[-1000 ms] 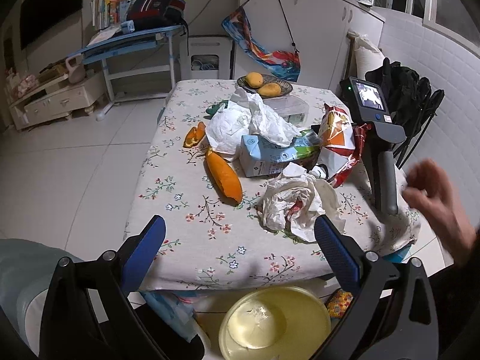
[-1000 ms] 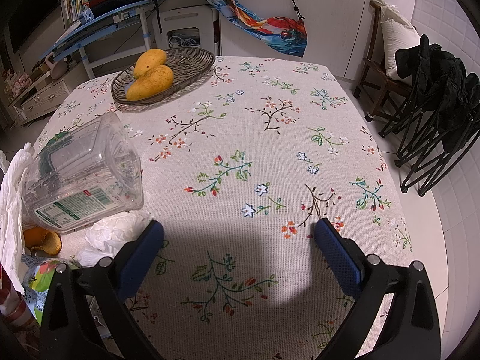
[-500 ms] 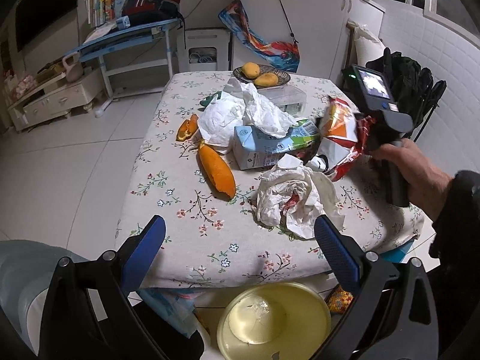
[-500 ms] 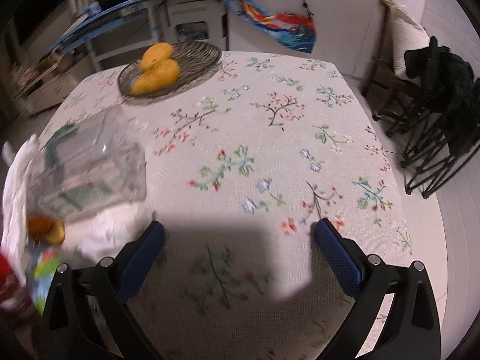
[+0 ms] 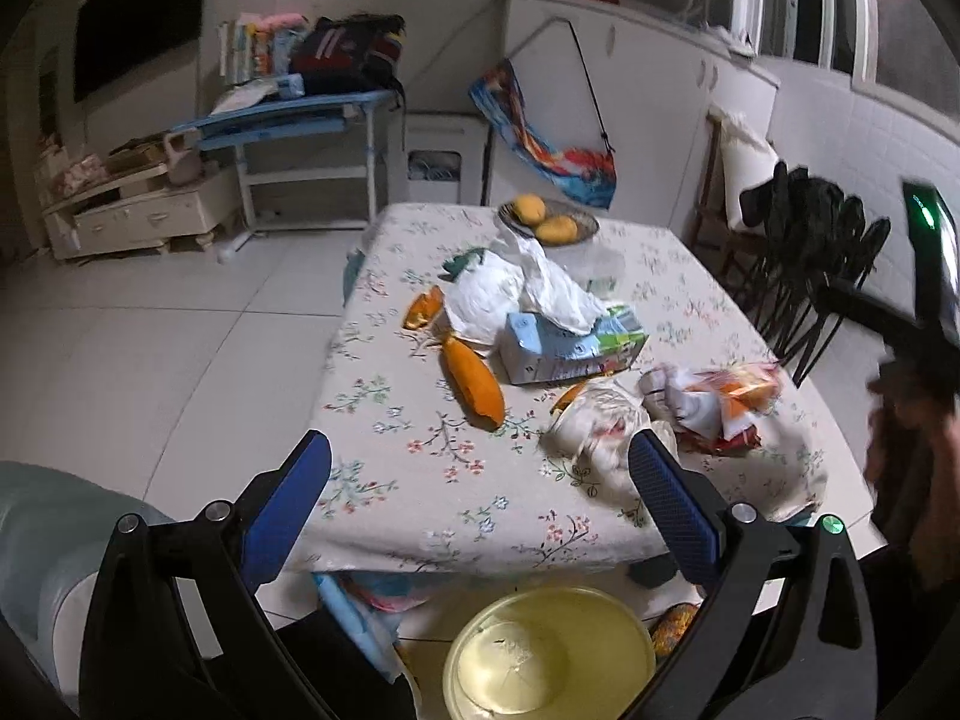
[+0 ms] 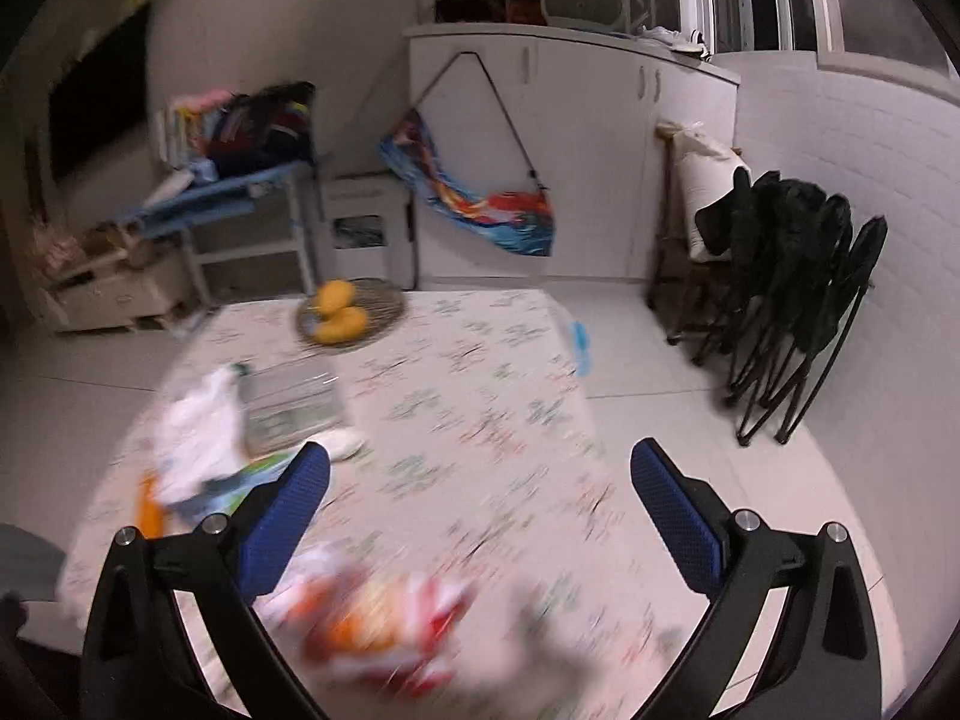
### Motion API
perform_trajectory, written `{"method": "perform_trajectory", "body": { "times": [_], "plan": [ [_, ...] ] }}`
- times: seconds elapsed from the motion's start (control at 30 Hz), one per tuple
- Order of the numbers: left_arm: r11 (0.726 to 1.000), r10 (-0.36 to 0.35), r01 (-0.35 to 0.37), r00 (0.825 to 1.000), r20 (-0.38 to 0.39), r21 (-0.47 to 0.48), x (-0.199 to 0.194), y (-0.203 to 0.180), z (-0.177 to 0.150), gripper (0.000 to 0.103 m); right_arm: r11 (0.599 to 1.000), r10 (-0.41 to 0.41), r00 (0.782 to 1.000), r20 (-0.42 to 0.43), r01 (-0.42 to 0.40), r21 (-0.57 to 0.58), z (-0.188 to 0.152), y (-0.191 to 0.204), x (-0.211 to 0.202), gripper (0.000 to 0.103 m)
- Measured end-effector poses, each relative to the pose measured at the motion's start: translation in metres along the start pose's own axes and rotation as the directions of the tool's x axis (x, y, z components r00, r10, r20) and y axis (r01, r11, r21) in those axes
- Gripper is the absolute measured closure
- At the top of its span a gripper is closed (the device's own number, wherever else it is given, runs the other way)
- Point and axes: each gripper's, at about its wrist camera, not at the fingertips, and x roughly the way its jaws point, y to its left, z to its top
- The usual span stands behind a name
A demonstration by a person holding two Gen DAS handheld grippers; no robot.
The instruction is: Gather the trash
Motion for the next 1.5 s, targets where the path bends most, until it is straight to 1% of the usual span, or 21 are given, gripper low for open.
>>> {"method": "perform_trajectory", "body": {
  "times": [0.07,0.13,0.2,0.27,0.3,0.37,0.47,0.53,0.57,0.6,0.73,0.87,0.97,1.13,1.5],
  "plan": [
    [1.000,-0.010,0.010,1.000,0.013,-0.011,-0.012,0.004,-0.004,0.007,0.999,0.034,0.999,0.004,-0.034,-0.015,-0.013,0.014,-0.016,0.007],
    [1.000,0.003,-0.003,1.000,0.026,0.003,-0.025,0.006,-0.009,0.007,0.997,0.060,0.998,0.010,-0.059,-0.041,-0.030,0.030,-0.032,0.007],
    [1.000,0.012,-0.013,0.999,0.032,0.017,-0.036,0.007,-0.015,0.007,0.995,0.073,0.997,0.013,-0.072,-0.066,-0.039,0.042,-0.047,0.007],
    [1.000,0.018,-0.019,0.999,0.037,0.022,-0.046,0.008,-0.020,0.007,0.991,0.110,0.994,0.029,-0.107,-0.080,-0.045,0.055,-0.059,0.007],
    [0.999,0.023,-0.024,0.999,0.039,0.026,-0.051,0.009,-0.023,0.007,0.990,0.115,0.993,0.037,-0.111,-0.091,-0.046,0.058,-0.064,0.007],
    [0.999,0.029,-0.030,0.999,0.038,0.028,-0.057,0.010,-0.028,0.007,0.988,0.113,0.993,0.043,-0.107,-0.114,-0.050,0.066,-0.074,0.007],
    [0.999,0.039,-0.040,0.998,0.045,0.025,-0.064,0.013,-0.036,0.007,0.988,0.120,0.992,0.036,-0.116,-0.100,-0.062,0.068,-0.086,0.007],
    [0.999,0.033,-0.033,0.998,0.050,0.015,-0.066,0.015,-0.043,0.007,0.990,0.113,0.993,0.024,-0.110,-0.090,-0.068,0.068,-0.091,0.007],
    [1.000,0.025,-0.026,0.998,0.059,0.009,-0.067,0.015,-0.045,0.007,0.991,0.104,0.994,0.020,-0.102,-0.085,-0.070,0.067,-0.093,0.007],
    [1.000,0.019,-0.019,0.998,0.066,0.010,-0.067,0.015,-0.047,0.007,0.994,0.078,0.997,0.015,-0.077,-0.079,-0.072,0.065,-0.098,0.007],
    [1.000,0.001,-0.003,0.996,0.085,0.022,-0.067,0.010,-0.047,0.007,0.996,0.046,0.999,0.018,-0.045,-0.074,-0.082,0.060,-0.111,0.007],
    [1.000,-0.007,0.005,0.998,0.068,0.026,-0.058,0.005,-0.044,0.007,0.997,0.025,1.000,-0.014,-0.026,-0.071,-0.087,0.056,-0.105,0.007],
    [0.999,-0.008,0.005,0.998,0.065,0.044,-0.055,-0.002,-0.044,0.007,0.997,0.007,1.000,-0.014,-0.008,-0.071,-0.088,0.053,-0.103,0.007],
    [0.999,-0.006,0.003,0.998,0.056,0.051,-0.051,-0.006,-0.044,0.007,0.999,0.004,1.000,-0.030,-0.006,-0.044,-0.089,0.043,-0.101,0.007],
    [0.999,-0.005,0.002,0.998,0.056,0.053,-0.051,-0.006,-0.044,0.007,0.998,0.001,0.999,-0.034,-0.003,-0.057,-0.090,0.047,-0.103,0.007]
  ]
}}
